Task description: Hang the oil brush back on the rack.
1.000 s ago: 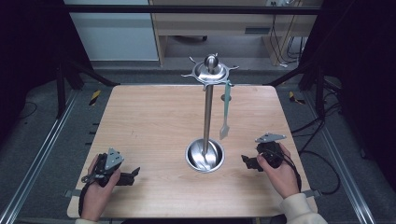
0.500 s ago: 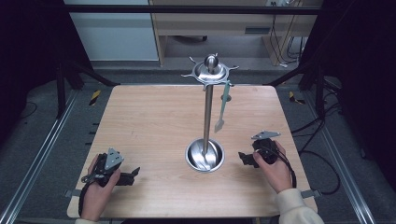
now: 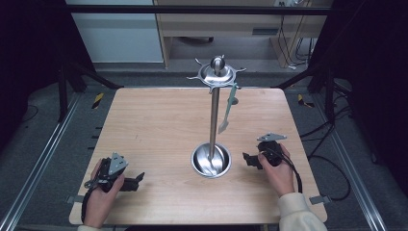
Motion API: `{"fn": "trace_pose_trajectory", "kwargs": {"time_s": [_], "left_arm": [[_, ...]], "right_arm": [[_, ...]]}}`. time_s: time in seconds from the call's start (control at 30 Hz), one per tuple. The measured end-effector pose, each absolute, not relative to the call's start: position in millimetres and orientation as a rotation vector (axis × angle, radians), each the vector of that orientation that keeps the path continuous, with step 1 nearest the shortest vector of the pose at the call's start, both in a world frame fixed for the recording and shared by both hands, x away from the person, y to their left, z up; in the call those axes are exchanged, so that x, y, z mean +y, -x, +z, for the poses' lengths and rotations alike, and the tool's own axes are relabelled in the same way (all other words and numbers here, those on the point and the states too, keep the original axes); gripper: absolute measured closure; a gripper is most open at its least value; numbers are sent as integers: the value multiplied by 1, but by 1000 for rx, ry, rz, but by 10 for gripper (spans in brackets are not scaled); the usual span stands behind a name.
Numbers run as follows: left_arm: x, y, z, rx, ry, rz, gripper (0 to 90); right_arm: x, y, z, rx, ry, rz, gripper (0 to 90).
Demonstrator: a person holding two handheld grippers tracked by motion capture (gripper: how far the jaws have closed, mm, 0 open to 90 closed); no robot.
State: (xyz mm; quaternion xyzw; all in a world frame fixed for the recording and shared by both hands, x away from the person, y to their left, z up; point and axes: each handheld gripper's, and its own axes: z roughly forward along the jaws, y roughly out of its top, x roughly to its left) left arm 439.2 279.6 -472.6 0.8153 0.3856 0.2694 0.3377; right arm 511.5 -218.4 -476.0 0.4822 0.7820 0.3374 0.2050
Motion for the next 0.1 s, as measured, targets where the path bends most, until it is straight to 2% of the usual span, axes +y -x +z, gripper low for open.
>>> {"fn": "trace_pose_trajectory", "kwargs": {"time_s": [0.1], "left_arm": [[279, -439, -473, 1005, -2128, 702, 27]], "right_arm": [[-218, -507, -477, 2180, -1314, 928, 109]]}}
